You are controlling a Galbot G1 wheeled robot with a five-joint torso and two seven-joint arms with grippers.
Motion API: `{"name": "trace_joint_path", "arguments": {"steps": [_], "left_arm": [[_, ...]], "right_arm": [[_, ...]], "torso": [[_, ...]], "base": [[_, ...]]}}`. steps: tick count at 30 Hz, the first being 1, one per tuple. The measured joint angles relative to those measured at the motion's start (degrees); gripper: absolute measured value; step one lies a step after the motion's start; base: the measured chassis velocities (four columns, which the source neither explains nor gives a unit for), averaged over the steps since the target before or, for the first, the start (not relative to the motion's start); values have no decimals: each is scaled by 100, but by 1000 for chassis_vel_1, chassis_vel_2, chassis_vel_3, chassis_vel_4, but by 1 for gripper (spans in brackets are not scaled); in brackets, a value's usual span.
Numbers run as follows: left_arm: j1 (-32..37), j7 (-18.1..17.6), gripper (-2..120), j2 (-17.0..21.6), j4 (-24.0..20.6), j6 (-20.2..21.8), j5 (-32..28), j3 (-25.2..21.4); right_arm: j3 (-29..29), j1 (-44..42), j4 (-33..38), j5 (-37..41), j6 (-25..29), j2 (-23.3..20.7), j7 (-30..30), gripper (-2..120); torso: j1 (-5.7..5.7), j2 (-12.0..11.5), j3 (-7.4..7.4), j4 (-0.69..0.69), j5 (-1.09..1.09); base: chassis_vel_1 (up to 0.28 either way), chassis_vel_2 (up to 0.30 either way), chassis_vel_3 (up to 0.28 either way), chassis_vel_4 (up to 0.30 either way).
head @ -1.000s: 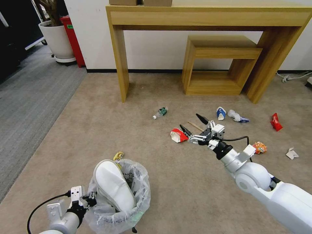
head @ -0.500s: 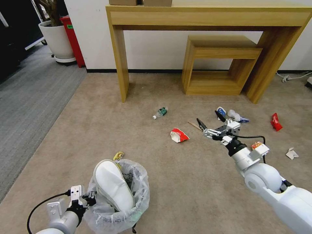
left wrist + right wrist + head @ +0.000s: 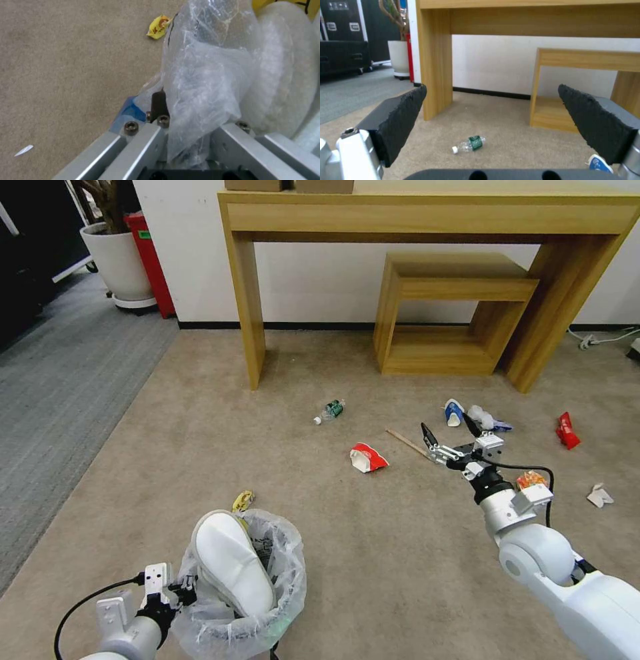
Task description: Pick up the trash bin and place the garbage on the floor into it.
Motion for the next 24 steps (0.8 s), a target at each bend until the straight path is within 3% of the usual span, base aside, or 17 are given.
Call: {"name": "trace_joint_path", "arguments": {"steps": [24], "left_arm": [[-23,16,0,-73,56,-9,69,15]], "right_arm": [[-46,9,-117,-76,-100,35,111,100]], "torso": [[0,0,0,2,0]], "base": [[24,26,25,23]]}}
